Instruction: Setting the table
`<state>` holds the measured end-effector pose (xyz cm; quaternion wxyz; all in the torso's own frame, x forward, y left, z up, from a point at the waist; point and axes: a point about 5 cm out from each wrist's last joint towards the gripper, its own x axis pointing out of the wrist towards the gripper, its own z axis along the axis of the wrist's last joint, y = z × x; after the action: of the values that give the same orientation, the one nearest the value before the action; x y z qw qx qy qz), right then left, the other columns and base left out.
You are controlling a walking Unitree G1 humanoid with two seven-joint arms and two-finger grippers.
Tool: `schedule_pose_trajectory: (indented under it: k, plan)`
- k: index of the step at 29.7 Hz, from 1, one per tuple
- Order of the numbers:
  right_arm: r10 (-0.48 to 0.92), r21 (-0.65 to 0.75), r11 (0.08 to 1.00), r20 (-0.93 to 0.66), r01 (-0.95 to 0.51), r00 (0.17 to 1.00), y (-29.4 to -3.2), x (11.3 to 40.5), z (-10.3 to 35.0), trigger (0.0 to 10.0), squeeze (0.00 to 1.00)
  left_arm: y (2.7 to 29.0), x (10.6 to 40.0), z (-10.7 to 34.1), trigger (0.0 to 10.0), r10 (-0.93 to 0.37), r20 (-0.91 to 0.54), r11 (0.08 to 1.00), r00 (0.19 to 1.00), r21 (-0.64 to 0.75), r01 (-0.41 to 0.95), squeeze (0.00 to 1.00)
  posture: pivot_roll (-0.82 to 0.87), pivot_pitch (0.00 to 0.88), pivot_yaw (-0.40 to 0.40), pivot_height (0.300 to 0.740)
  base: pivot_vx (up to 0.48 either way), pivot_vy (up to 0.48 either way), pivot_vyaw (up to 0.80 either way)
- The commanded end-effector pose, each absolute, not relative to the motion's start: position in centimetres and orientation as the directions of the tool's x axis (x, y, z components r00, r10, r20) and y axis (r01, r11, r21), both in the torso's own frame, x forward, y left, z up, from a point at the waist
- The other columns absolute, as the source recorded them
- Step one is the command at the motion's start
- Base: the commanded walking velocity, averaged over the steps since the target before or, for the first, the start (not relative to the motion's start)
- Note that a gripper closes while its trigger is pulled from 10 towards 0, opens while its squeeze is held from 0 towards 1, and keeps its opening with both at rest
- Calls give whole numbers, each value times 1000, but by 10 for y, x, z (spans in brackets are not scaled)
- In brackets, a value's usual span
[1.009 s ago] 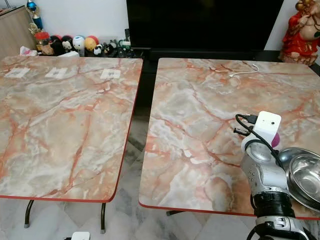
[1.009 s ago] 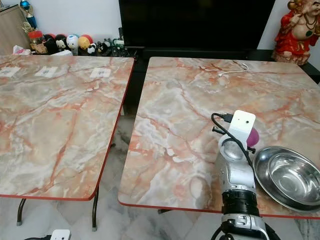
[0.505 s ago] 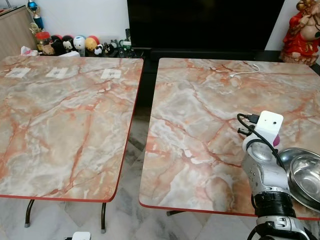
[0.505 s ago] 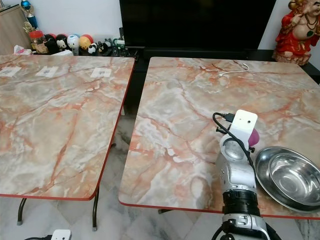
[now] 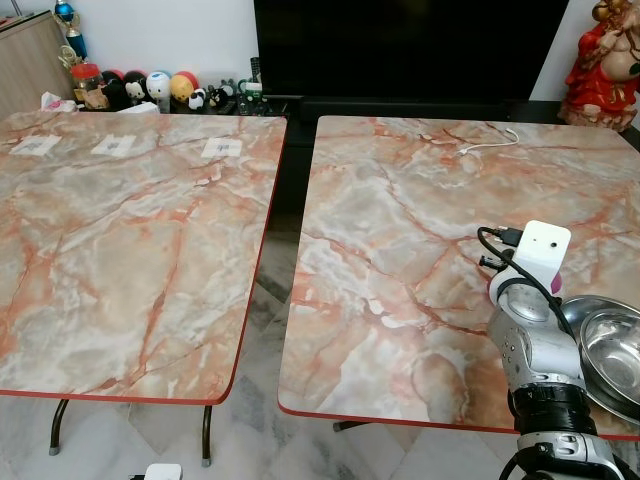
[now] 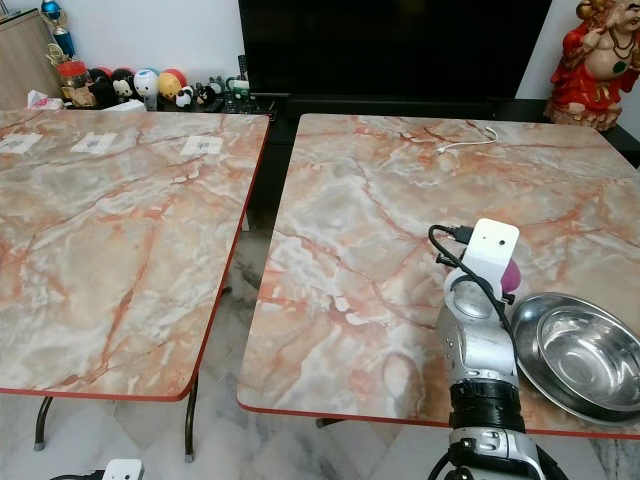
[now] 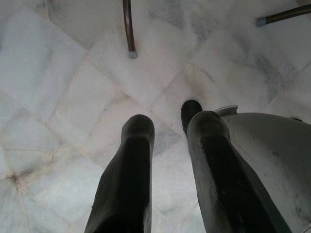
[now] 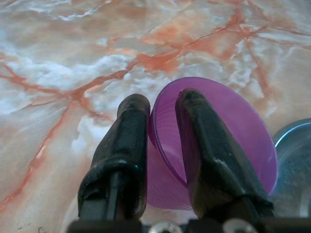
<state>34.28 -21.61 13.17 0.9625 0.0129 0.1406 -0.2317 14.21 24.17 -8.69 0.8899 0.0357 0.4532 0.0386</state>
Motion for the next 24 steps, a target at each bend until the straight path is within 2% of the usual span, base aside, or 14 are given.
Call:
schedule_pose_trajectory:
  k: [1,10,12,13,14,15,18,19,20,21,24]
  plan:
    - [-440,-59,895,-285,442,852,-215,343,131,10000,333,242,138,-89,10000,99,-819,995,566,90,-45,0,-22,13,-22,740,0,0,0]
    - [-431,-82,900,-306,427,849,-215,344,128,10000,329,241,138,-89,10000,98,-821,995,563,90,-42,0,-22,13,-22,740,0,0,0]
    - [-420,-85,906,-315,415,851,-214,344,127,10000,361,241,138,-89,10000,98,-821,995,562,91,-41,0,-21,12,-22,740,0,0,0]
    - [-418,-85,907,-316,413,852,-213,344,127,10000,475,241,138,-89,10000,98,-821,995,562,91,-41,0,-22,11,-22,740,0,0,0]
    - [-414,-84,908,-318,410,853,-212,344,127,10000,863,242,138,-89,10000,97,-822,995,561,91,-40,0,-22,11,-22,740,0,0,0]
    - [-412,-81,909,-318,409,854,-212,344,127,10000,1000,241,138,-89,10000,97,-822,995,561,91,-39,0,-21,11,-21,740,0,0,0]
    - [-414,-75,908,-312,412,855,-212,344,128,10000,1000,241,138,-89,10000,97,-822,995,561,90,-39,0,-20,11,-21,740,0,0,0]
    - [-417,-77,907,-307,414,855,-212,344,129,10000,906,242,138,-89,10000,97,-822,995,561,90,-39,0,-21,11,-21,740,0,0,0]
    - [-425,-71,903,-296,424,855,-213,344,131,10000,55,242,138,-89,10000,97,-822,995,561,91,-39,0,-21,11,-21,740,0,0,0]
    - [-433,-61,899,-275,434,858,-214,345,134,10000,0,242,138,-89,10000,98,-822,995,561,91,-39,0,-20,11,-22,740,0,0,0]
    - [-444,-72,895,-252,441,860,-215,346,139,10000,0,242,138,-89,10000,98,-822,995,561,91,-40,0,-21,11,-21,740,0,0,0]
